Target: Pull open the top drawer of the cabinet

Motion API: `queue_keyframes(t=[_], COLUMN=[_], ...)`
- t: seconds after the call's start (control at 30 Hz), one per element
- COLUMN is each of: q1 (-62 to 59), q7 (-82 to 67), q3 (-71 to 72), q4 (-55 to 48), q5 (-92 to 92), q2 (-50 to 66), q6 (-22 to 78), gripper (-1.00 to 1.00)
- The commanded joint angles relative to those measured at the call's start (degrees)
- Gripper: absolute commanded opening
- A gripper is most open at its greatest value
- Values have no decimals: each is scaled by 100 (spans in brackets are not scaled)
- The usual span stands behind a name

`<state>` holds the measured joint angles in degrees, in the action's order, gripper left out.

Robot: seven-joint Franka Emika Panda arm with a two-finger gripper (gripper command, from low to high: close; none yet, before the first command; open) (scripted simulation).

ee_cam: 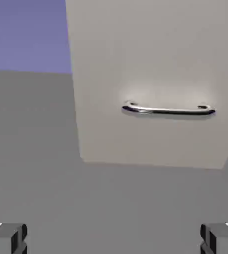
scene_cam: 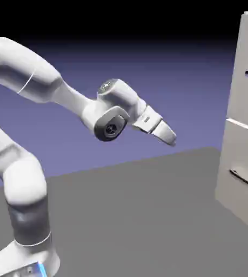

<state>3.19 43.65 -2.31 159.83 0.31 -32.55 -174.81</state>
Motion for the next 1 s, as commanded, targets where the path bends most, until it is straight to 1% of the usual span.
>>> queue_keyframes(t=[0.0, 0.97], q1=[208, 6230], q7=[99, 2962], q3=[-192, -5744], q4=[-97, -2912], q5=[26, 777], q2=[9, 267], q6=[-67, -1998], gripper=[0, 0])
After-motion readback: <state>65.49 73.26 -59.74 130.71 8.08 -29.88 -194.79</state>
